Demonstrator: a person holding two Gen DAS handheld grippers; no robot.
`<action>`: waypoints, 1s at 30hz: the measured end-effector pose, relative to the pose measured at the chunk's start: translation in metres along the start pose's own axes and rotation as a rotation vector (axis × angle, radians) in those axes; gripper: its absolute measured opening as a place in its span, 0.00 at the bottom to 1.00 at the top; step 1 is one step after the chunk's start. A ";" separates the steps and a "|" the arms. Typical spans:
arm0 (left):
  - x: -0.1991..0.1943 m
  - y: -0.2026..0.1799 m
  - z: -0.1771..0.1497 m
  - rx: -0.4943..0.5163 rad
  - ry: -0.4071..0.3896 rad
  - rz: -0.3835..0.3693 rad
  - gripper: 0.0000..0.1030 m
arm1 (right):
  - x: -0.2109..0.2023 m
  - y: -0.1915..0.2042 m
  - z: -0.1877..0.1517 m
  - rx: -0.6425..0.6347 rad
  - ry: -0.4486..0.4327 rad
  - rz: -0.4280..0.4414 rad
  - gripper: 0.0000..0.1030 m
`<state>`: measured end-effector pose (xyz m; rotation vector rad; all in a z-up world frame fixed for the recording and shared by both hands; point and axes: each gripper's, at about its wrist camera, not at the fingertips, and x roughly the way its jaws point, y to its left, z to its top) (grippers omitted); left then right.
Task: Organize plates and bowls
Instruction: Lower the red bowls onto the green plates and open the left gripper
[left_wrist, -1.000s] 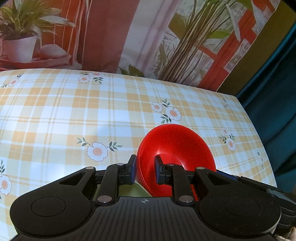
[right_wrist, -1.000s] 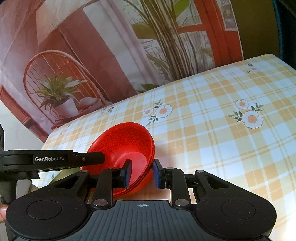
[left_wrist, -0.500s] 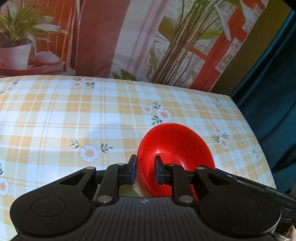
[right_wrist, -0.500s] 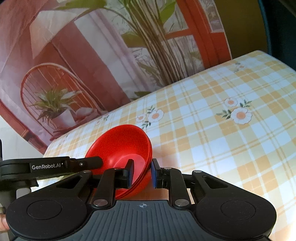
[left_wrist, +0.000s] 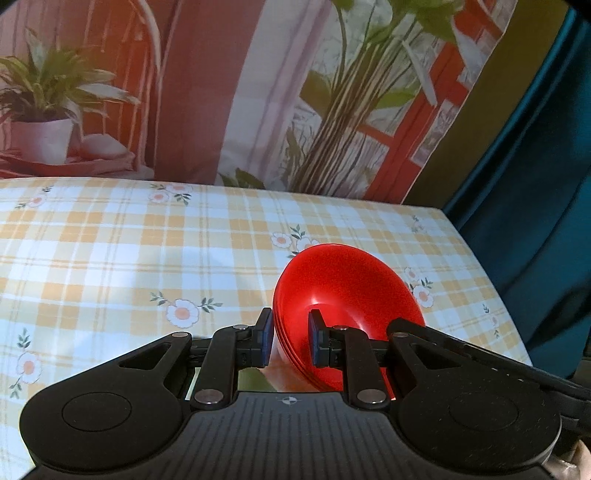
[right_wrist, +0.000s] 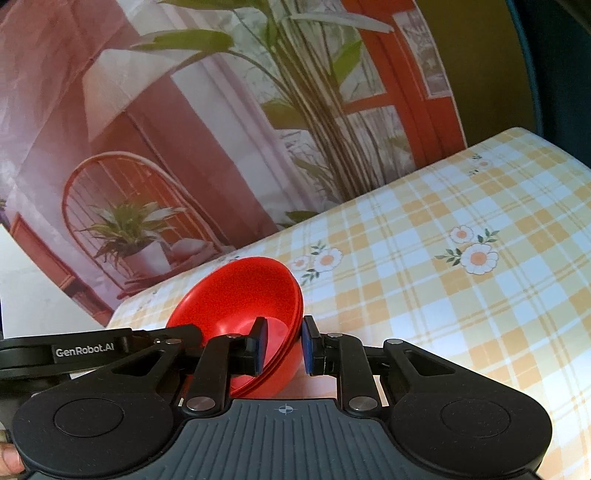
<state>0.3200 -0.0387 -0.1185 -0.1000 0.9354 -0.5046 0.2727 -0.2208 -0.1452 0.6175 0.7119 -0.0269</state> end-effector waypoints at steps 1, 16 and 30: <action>-0.005 0.001 -0.001 -0.006 -0.006 0.001 0.19 | -0.001 0.002 -0.001 -0.003 0.000 0.005 0.19; -0.053 0.027 -0.024 -0.106 -0.063 0.070 0.19 | -0.001 0.044 -0.021 -0.081 0.042 0.091 0.19; -0.065 0.056 -0.048 -0.181 -0.066 0.129 0.19 | 0.018 0.075 -0.043 -0.192 0.093 0.116 0.19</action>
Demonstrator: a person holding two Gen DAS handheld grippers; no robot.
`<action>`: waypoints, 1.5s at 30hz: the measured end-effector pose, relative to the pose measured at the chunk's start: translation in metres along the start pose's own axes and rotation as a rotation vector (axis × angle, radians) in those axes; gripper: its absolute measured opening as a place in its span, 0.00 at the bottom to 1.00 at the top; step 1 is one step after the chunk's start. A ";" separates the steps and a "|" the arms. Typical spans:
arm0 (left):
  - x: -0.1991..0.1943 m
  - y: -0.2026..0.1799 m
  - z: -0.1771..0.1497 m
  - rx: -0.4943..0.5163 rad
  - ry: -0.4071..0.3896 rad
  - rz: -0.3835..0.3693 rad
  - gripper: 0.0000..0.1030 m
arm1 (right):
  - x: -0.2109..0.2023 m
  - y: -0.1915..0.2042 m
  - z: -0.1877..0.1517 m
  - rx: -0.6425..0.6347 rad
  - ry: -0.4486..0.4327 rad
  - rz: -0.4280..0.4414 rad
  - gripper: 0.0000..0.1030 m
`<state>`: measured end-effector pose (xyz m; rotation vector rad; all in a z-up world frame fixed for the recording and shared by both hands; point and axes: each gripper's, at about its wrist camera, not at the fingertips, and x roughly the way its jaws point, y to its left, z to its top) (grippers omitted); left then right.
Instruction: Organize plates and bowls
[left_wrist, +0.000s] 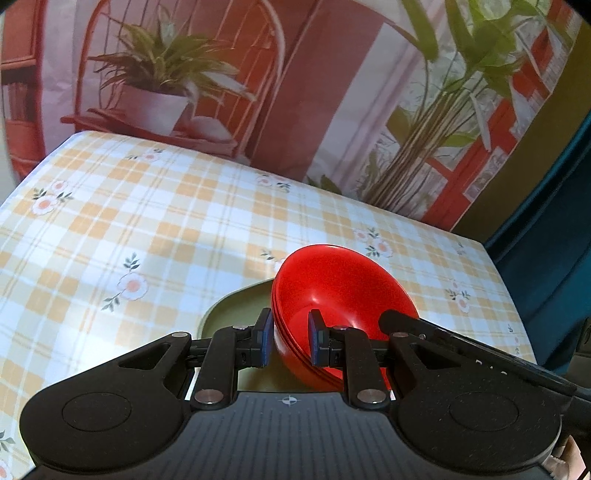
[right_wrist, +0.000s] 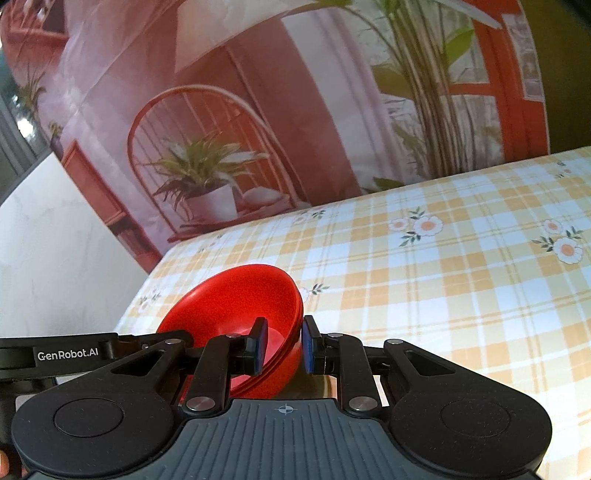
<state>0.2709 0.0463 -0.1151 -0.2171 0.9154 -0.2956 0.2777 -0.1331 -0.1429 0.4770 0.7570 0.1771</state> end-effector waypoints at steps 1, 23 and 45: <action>0.000 0.002 -0.001 -0.004 0.000 0.002 0.19 | 0.002 0.002 -0.001 -0.009 0.002 -0.001 0.19; 0.011 0.013 -0.011 0.001 0.015 0.043 0.19 | 0.020 0.009 -0.012 -0.076 0.023 -0.008 0.19; -0.021 -0.002 -0.007 0.063 -0.053 0.084 0.43 | -0.018 0.015 -0.001 -0.120 -0.056 -0.092 0.34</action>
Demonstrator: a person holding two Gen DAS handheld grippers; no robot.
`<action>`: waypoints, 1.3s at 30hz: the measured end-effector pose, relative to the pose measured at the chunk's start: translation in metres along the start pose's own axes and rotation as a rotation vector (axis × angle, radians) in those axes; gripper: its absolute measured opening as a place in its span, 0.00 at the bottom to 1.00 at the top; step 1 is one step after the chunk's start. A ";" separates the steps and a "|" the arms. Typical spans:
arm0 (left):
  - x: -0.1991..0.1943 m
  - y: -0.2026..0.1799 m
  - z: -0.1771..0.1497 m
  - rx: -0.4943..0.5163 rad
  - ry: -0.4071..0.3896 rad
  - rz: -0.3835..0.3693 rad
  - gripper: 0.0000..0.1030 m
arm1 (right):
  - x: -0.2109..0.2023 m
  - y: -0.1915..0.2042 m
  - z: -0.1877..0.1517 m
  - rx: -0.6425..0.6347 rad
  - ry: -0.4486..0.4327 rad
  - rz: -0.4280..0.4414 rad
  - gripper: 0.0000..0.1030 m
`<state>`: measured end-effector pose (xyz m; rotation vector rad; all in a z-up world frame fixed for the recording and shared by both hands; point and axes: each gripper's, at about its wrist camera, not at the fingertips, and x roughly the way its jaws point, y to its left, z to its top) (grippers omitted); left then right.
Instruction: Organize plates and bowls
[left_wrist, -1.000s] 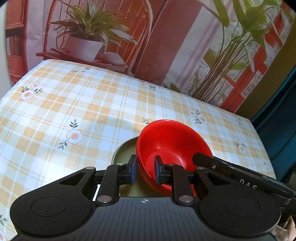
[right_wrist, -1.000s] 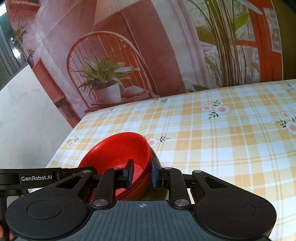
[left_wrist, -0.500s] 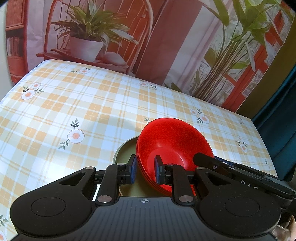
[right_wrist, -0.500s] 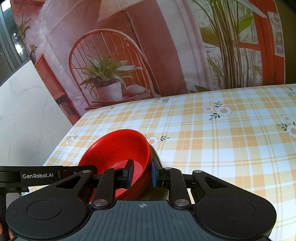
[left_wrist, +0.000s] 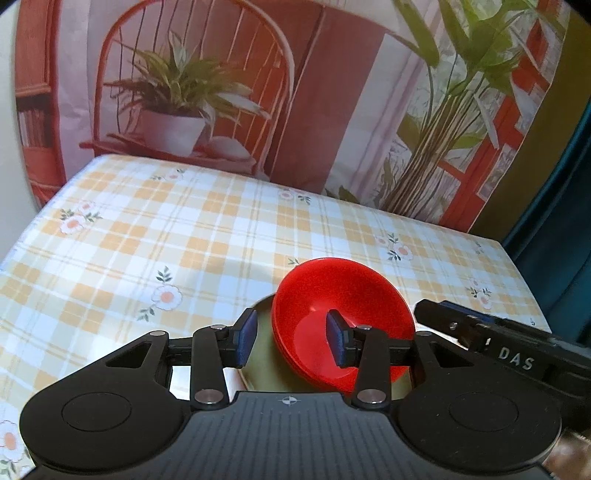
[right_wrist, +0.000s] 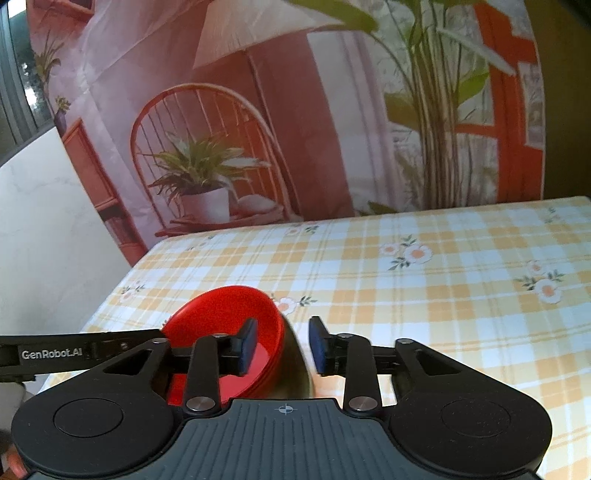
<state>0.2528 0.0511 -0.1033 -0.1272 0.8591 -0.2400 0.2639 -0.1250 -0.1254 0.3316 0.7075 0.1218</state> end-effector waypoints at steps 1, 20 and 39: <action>-0.003 0.000 0.000 0.006 -0.003 0.001 0.43 | -0.003 0.001 0.000 -0.006 -0.004 -0.004 0.37; -0.097 -0.012 -0.031 0.132 -0.170 0.118 0.95 | -0.091 0.037 -0.021 -0.095 -0.069 -0.101 0.96; -0.192 -0.033 -0.060 0.200 -0.306 0.151 1.00 | -0.195 0.058 -0.047 -0.174 -0.123 -0.200 1.00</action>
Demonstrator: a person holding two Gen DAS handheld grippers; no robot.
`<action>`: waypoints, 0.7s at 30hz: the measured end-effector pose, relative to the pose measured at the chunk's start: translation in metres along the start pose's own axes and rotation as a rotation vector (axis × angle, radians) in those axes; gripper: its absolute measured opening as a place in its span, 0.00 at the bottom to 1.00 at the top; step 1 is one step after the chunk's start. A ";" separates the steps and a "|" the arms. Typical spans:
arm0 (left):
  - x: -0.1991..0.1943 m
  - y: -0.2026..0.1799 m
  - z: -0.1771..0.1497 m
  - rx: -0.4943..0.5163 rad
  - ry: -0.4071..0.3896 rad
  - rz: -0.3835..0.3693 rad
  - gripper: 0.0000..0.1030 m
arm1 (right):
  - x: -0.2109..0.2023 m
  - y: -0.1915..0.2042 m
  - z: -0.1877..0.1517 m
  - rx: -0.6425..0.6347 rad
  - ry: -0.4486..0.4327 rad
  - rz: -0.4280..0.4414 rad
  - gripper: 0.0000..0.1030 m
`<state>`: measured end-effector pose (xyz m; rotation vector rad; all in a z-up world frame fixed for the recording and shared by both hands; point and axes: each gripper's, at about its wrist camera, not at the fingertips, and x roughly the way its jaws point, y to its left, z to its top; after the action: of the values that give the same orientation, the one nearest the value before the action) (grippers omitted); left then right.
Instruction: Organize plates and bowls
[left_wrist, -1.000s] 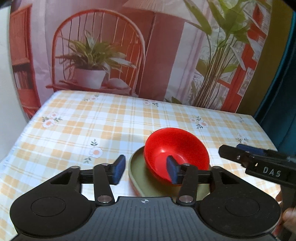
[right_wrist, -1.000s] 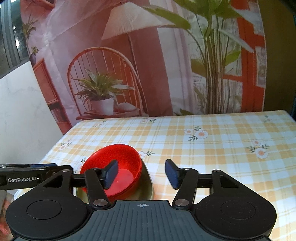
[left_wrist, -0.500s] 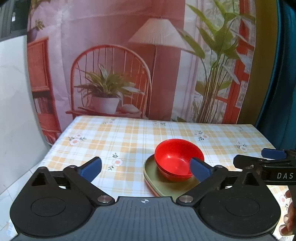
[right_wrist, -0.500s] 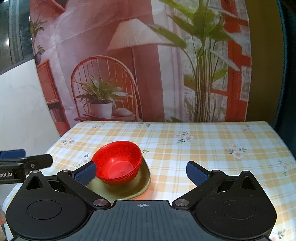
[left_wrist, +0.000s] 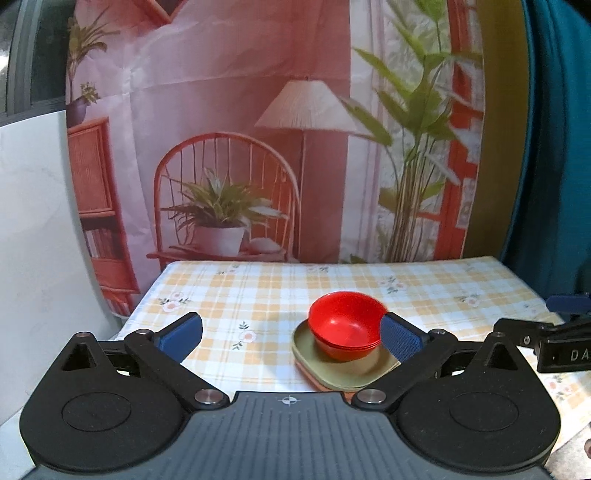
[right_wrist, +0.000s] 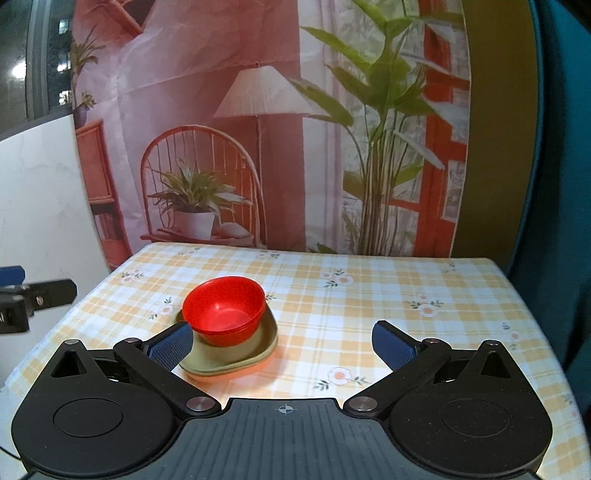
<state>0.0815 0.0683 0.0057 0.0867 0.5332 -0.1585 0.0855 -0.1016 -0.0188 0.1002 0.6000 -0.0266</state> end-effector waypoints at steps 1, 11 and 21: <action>-0.004 0.000 0.000 -0.008 -0.007 -0.002 1.00 | -0.005 0.000 -0.001 -0.004 -0.005 -0.006 1.00; -0.023 -0.013 -0.006 0.076 -0.021 0.049 1.00 | -0.027 -0.001 -0.002 -0.012 -0.052 -0.033 1.00; -0.026 -0.013 -0.006 0.063 -0.027 0.066 1.00 | -0.026 -0.003 -0.005 0.006 -0.051 -0.034 1.00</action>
<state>0.0541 0.0599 0.0133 0.1634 0.4983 -0.1115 0.0611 -0.1039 -0.0089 0.0950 0.5509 -0.0641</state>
